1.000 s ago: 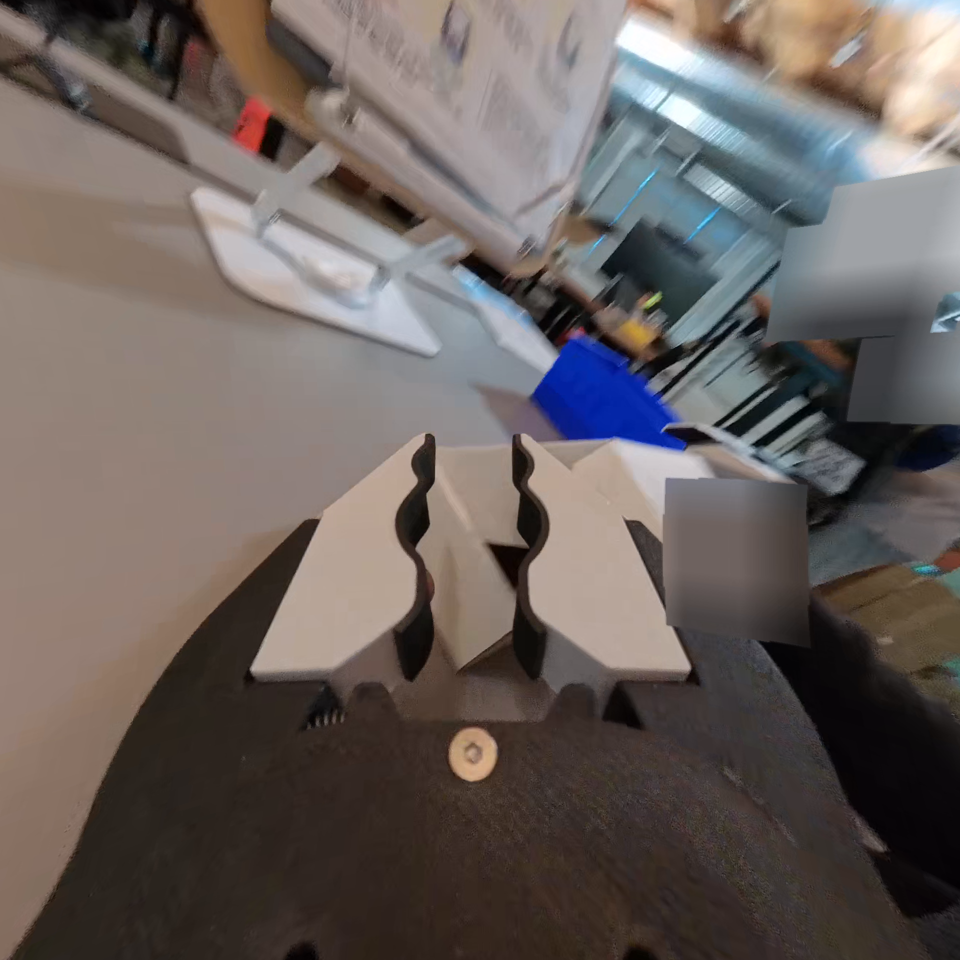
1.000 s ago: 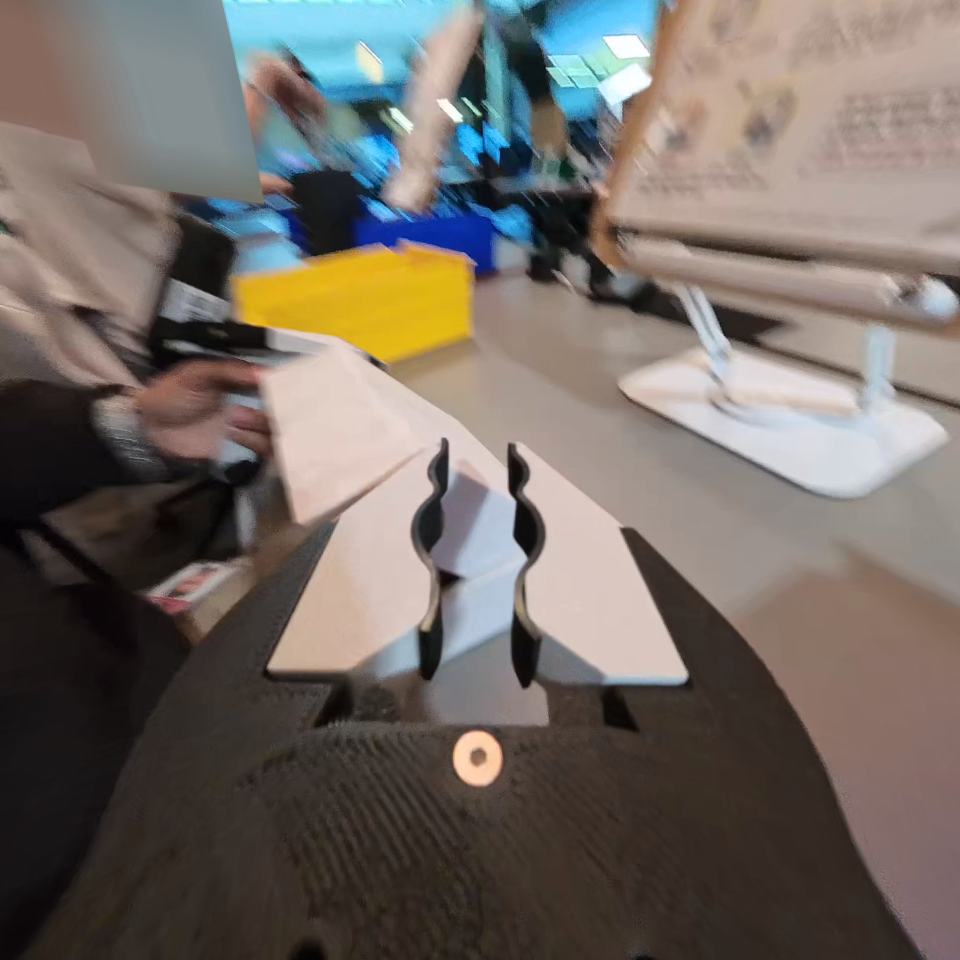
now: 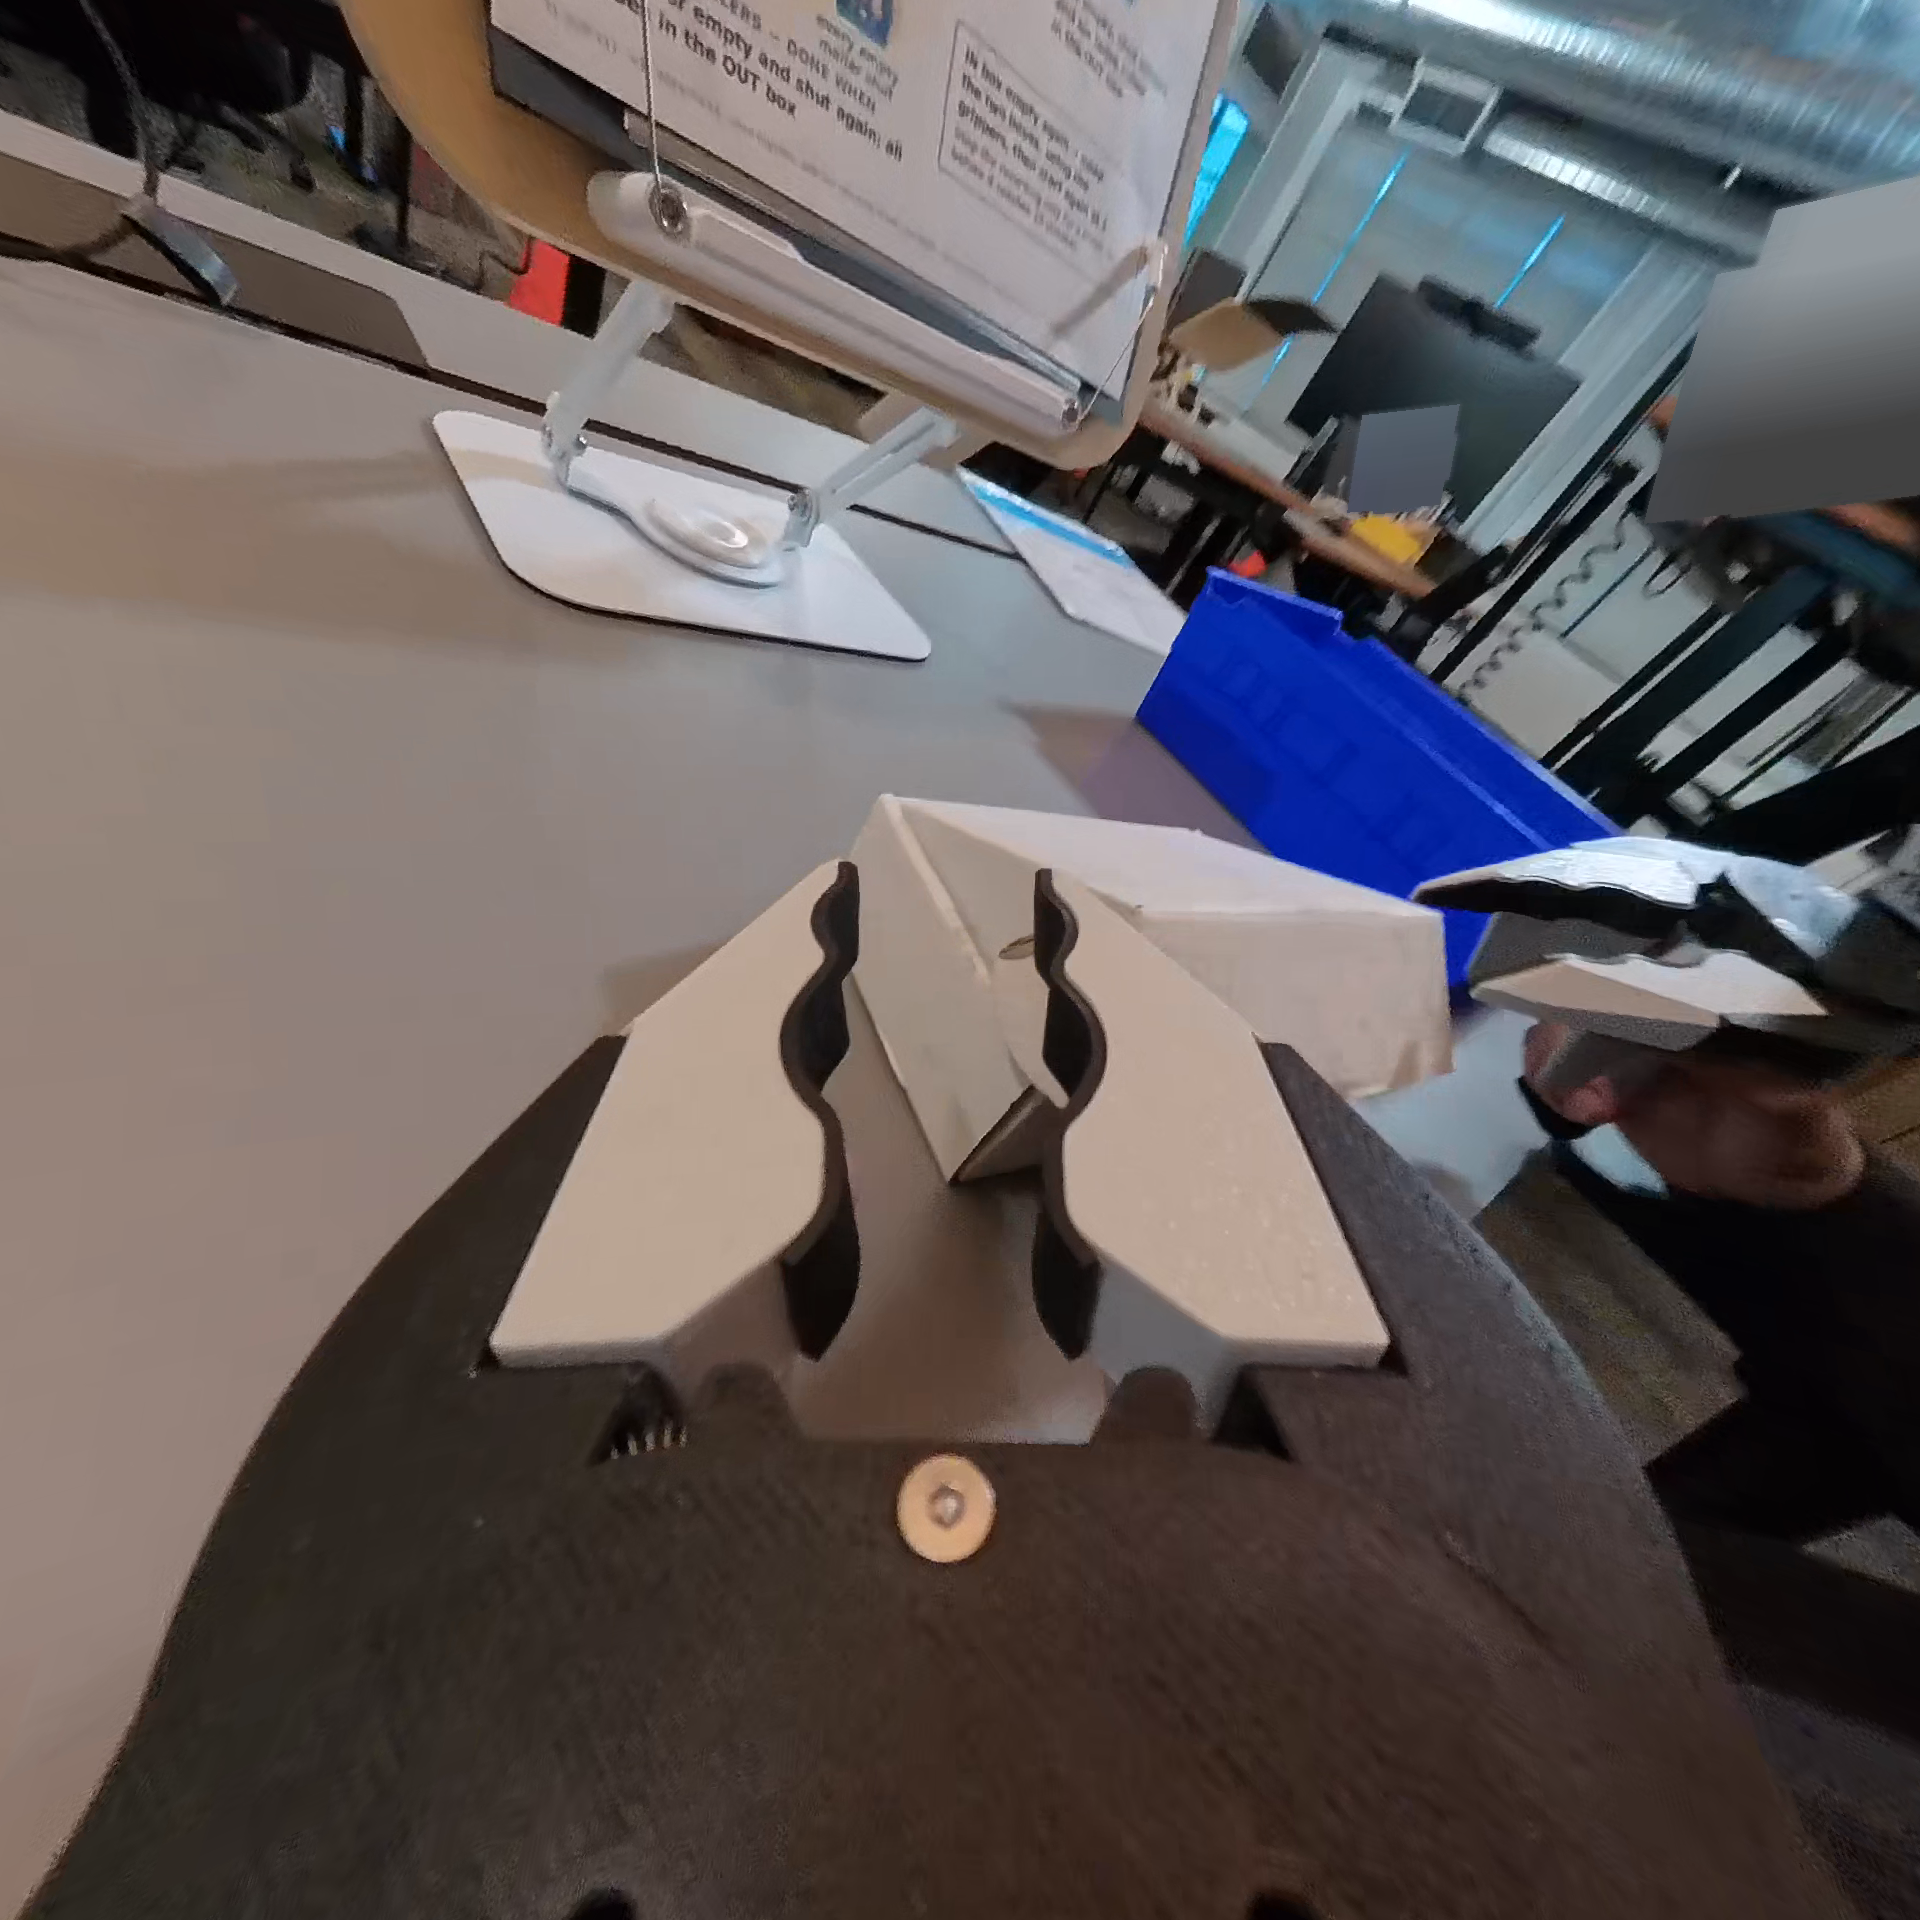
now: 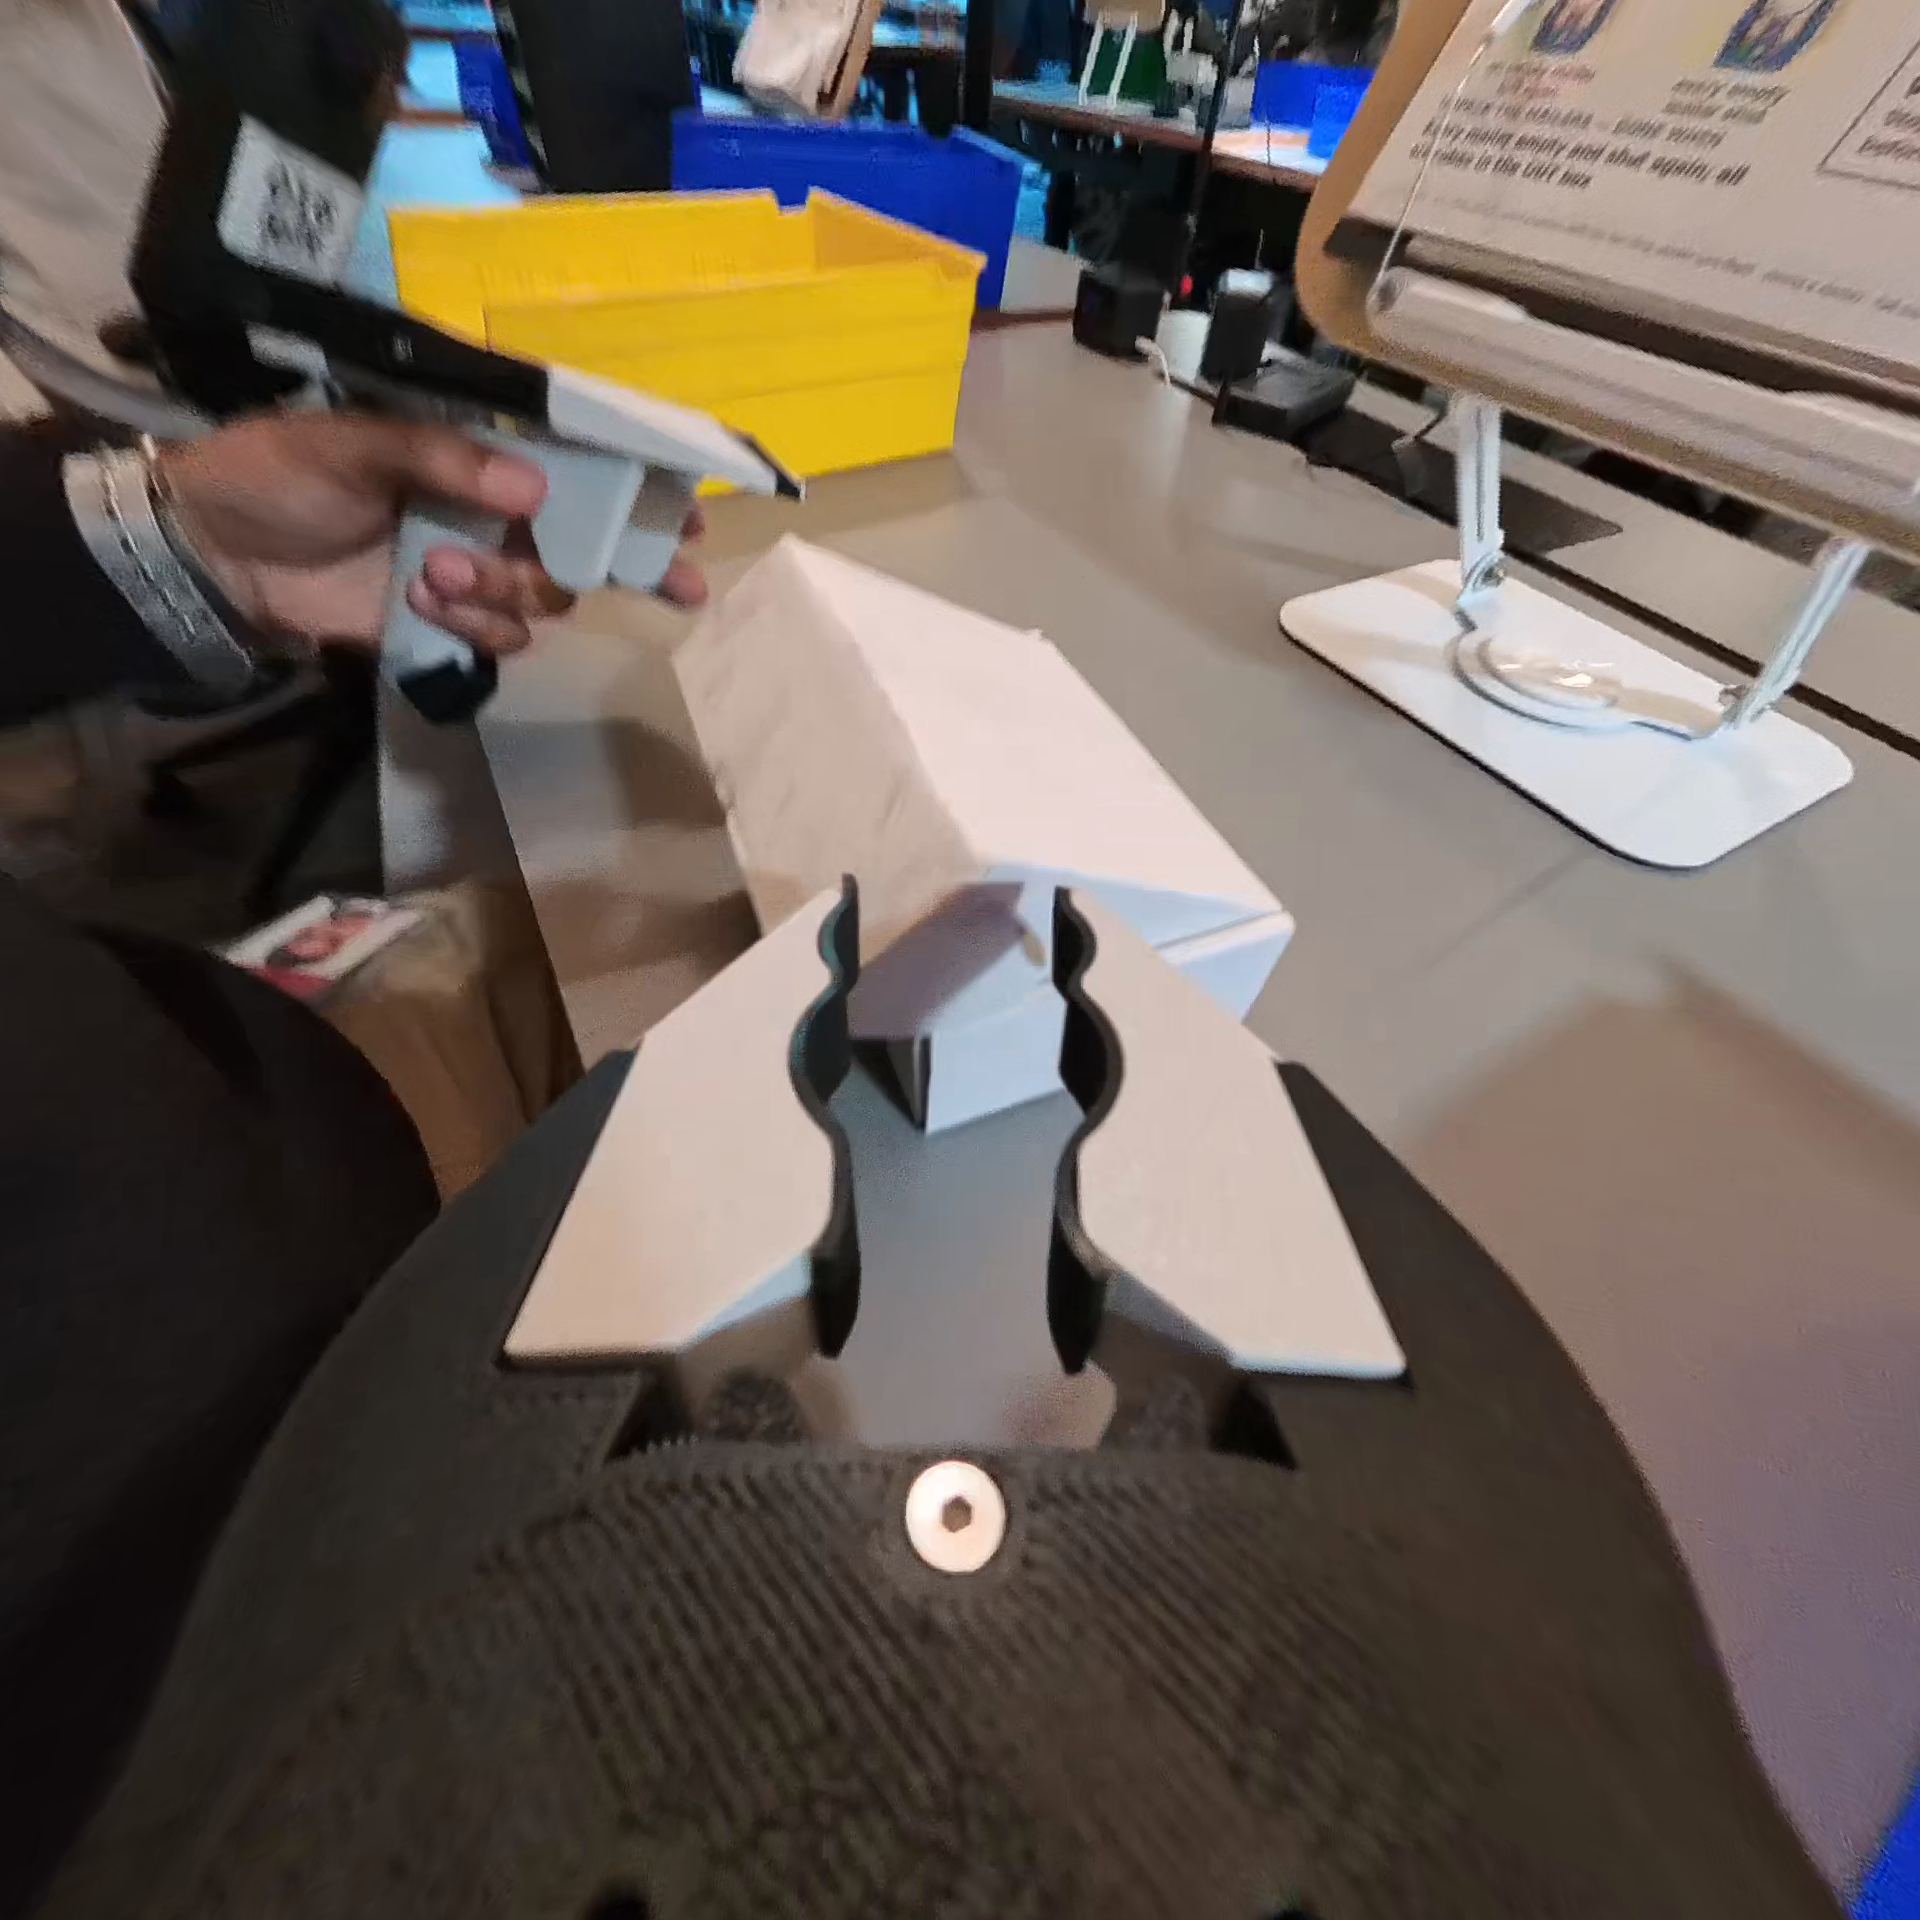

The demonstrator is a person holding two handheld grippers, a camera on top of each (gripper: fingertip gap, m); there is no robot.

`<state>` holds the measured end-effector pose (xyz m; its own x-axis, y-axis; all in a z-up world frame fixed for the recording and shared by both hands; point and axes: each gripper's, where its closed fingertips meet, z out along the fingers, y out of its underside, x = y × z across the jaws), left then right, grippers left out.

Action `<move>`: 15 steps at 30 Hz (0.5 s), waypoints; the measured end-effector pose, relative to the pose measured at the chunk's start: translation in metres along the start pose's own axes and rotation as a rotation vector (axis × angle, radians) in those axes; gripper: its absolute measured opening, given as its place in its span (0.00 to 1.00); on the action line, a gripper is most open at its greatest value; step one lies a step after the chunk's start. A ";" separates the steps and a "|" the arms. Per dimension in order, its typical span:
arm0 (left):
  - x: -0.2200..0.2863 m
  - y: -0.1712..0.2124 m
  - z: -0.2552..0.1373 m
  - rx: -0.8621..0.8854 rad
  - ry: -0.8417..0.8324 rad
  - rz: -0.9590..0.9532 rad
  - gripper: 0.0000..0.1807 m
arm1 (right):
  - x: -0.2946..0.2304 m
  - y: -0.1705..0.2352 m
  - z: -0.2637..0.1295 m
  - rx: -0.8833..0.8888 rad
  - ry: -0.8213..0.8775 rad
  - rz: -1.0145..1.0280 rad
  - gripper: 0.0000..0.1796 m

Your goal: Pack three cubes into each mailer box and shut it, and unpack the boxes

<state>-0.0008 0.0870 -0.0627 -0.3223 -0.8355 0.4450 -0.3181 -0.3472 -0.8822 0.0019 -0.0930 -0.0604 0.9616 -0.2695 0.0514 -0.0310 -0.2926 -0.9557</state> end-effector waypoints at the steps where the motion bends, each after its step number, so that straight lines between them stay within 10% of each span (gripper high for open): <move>1: 0.000 0.000 -0.002 -0.016 -0.016 0.034 0.18 | -0.004 0.005 -0.001 -0.019 0.014 -0.036 0.20; 15: 0.007 0.068 0.004 -0.329 -0.144 0.696 0.28 | -0.008 0.042 0.013 -0.307 0.167 -0.479 0.29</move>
<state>-0.0212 0.0560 -0.1204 -0.4325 -0.8696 -0.2383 -0.3404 0.4022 -0.8499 -0.0037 -0.0908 -0.1051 0.8326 -0.1751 0.5254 0.2950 -0.6628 -0.6882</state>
